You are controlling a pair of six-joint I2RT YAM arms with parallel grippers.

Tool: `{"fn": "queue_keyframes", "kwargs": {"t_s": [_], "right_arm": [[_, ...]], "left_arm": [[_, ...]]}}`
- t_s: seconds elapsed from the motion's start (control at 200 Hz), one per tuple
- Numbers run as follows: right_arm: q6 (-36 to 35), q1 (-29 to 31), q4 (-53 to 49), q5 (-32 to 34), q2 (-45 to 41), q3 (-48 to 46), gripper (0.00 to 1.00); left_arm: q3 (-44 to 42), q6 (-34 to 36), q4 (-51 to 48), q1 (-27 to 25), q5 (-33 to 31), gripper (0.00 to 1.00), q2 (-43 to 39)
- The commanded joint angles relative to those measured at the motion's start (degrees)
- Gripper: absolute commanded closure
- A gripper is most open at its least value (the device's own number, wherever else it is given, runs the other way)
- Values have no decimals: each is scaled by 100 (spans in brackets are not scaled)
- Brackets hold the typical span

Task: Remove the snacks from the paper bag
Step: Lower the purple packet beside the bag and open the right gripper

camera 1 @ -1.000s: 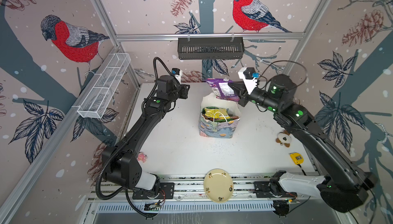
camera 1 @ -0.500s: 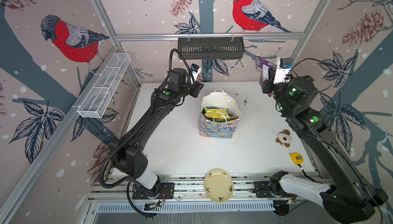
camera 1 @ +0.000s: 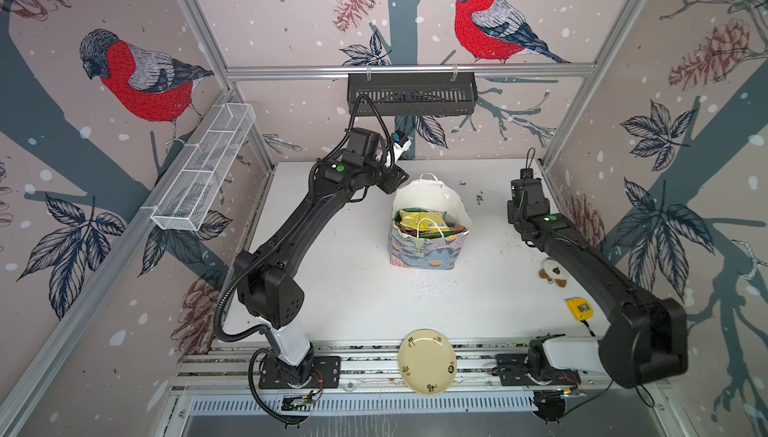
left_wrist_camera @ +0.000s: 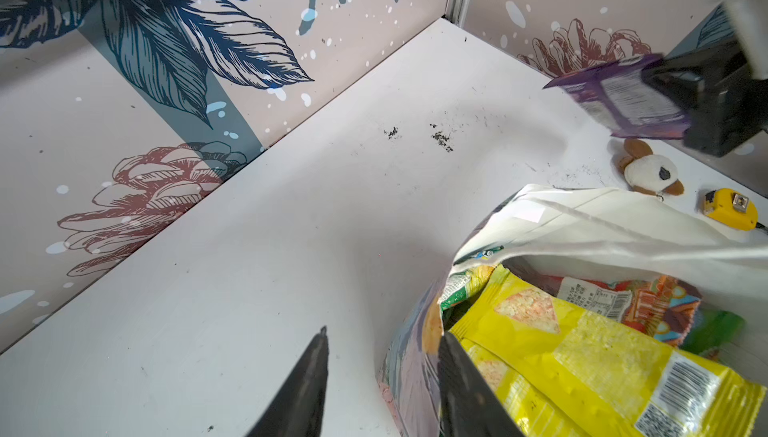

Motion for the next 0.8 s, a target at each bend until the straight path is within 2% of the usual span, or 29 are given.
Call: {"fn": "queue_keyframes", "kwargs": {"t_s": [0.0,0.125,0.47,0.545,0.685,0.795], "right_arm": [[408,-30,207,-246,474,77,99],[538,-26,269,-513,1038,176,99],[791,-56,396,-1310,1496,414,98],[806,-57,359,-1592,1567,477,92],[917,-60,356,-2109,1533,491,68],[1092,-108,328,-2505,1299,441,61]], "left_arm": [[238,357,-474,-46,83,56,115],[459,535,-759,-115,43,56,256],[774,811,-1271,-211,-20,57,521],[859,840,-1321,-215,-52,58,599],[1117,923,-1493,-262,-62,58,767],[1327,1042,-1667,-313,-62,58,892]]}}
